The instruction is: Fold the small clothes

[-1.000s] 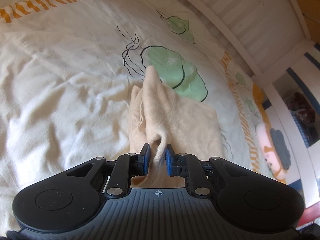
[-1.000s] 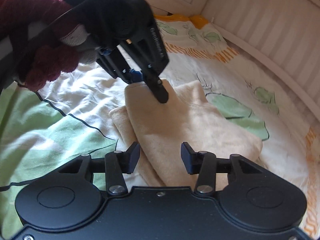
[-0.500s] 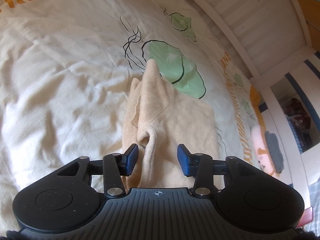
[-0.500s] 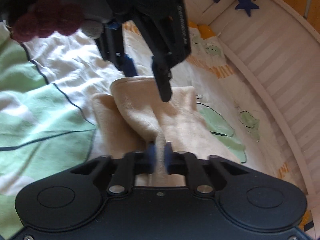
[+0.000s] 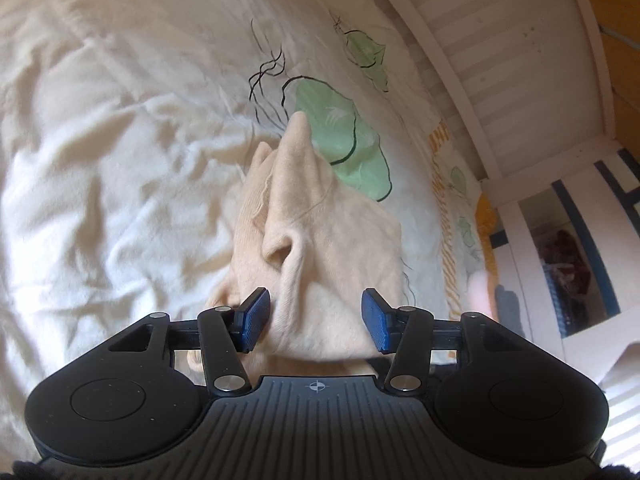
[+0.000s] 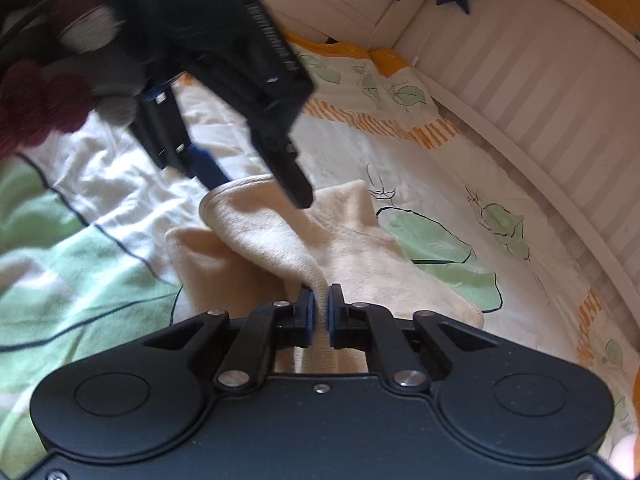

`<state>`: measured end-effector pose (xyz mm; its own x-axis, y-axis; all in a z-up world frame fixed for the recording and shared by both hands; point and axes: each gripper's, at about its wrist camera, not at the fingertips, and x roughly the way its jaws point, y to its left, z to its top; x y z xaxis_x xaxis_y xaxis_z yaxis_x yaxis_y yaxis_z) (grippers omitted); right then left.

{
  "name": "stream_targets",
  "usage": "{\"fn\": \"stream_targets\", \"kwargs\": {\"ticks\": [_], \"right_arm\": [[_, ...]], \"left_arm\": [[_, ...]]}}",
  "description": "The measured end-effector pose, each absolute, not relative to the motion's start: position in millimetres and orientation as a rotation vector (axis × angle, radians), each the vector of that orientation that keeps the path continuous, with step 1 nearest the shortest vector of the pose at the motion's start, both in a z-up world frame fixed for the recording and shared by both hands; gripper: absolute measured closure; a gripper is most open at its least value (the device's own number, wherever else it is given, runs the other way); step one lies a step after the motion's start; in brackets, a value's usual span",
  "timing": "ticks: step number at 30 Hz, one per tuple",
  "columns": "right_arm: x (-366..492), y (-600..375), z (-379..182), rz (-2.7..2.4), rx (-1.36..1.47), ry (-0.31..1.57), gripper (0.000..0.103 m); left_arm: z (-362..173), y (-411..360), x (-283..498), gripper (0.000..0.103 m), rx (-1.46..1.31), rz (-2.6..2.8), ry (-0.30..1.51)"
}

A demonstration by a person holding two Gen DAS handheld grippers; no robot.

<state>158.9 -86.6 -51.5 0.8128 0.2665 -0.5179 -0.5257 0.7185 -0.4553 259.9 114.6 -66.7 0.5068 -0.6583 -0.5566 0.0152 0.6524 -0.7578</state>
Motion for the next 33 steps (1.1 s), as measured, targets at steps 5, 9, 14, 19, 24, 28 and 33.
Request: {"fn": "stream_targets", "kwargs": {"ticks": [5, 9, 14, 19, 24, 28, 33], "right_arm": [[170.3, -96.8, -40.8, 0.432, -0.558, 0.46, 0.092], [166.1, -92.8, -44.8, 0.463, -0.571, 0.465, 0.092], [159.7, -89.7, -50.4, 0.484, -0.585, 0.465, 0.092], [154.3, -90.8, -51.1, 0.492, -0.606, 0.459, 0.092], [152.9, -93.2, -51.2, 0.497, -0.6, 0.455, 0.092], [149.4, -95.4, -47.8, 0.496, -0.6, 0.445, 0.092], [134.7, -93.1, -44.4, 0.537, -0.628, 0.434, 0.092]], "left_arm": [[-65.3, 108.1, 259.2, 0.012, -0.803, -0.522, 0.956], [-73.8, 100.5, 262.7, 0.004, -0.802, -0.512, 0.995], [-84.4, 102.3, 267.4, 0.023, -0.836, -0.442, 0.999], [-90.5, 106.1, 269.5, 0.069, -0.842, -0.389, 1.043], [-79.1, 99.2, 265.7, 0.089, -0.758, -0.406, 0.973], [-66.5, 97.1, 257.3, 0.09, -0.693, -0.403, 0.946], [-60.7, 105.1, 243.5, 0.09, -0.65, -0.381, 0.953]]}}
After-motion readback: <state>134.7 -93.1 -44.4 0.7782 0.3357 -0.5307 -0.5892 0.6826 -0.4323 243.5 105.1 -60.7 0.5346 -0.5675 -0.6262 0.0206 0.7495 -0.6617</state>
